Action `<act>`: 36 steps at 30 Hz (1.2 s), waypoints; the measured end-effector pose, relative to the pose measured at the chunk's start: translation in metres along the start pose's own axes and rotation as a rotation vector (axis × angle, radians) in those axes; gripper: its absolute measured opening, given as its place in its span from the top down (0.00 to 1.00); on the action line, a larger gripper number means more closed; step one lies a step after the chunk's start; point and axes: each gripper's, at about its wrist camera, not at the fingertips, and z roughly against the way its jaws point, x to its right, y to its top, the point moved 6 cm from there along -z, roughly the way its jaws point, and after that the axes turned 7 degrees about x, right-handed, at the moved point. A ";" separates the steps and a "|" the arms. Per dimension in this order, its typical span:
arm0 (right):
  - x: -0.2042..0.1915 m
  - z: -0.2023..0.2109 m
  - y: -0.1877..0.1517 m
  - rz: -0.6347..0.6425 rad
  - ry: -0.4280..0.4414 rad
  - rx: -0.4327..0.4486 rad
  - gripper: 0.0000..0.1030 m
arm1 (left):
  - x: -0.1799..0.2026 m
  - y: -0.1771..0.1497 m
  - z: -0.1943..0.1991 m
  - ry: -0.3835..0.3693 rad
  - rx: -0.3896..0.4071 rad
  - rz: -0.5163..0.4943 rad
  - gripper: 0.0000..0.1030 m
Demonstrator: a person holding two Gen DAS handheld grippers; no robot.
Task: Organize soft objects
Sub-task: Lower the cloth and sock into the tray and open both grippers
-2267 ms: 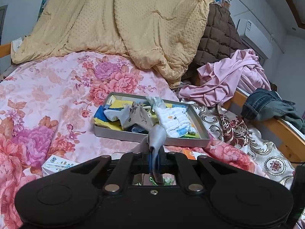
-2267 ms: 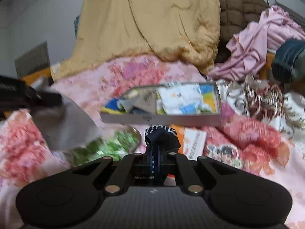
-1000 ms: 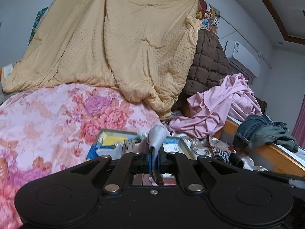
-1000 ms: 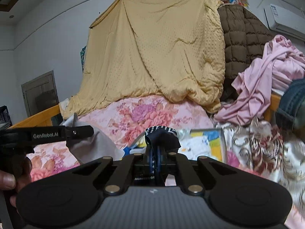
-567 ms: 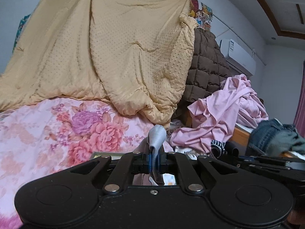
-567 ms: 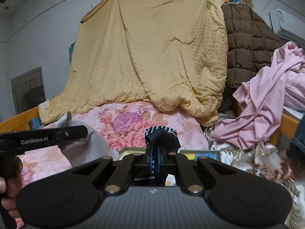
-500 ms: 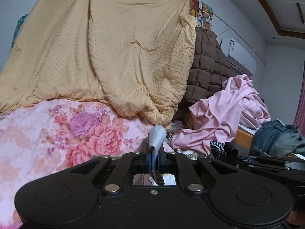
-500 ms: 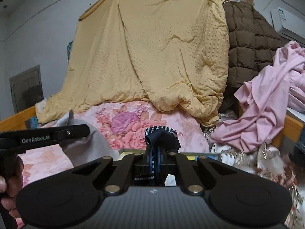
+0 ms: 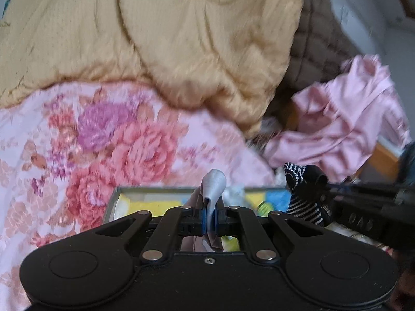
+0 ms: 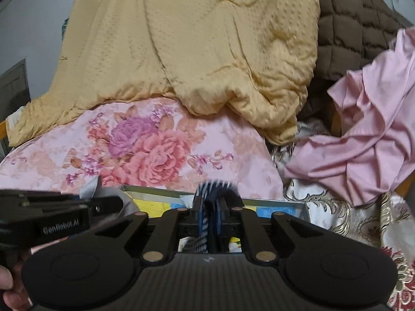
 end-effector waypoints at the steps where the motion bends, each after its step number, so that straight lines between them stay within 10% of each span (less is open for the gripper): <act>1: 0.003 -0.003 -0.002 -0.010 -0.002 -0.007 0.88 | -0.002 -0.004 -0.006 0.007 -0.011 0.003 0.93; 9: 0.025 0.007 -0.001 -0.097 0.008 0.023 0.49 | -0.012 -0.016 -0.020 0.039 -0.031 0.038 0.75; 29: 0.010 0.062 0.000 -0.074 0.046 0.059 0.09 | -0.002 -0.014 0.024 0.092 0.027 0.013 0.04; 36: 0.001 0.111 -0.011 -0.096 0.068 0.082 0.01 | 0.003 -0.025 0.068 0.099 0.057 -0.029 0.01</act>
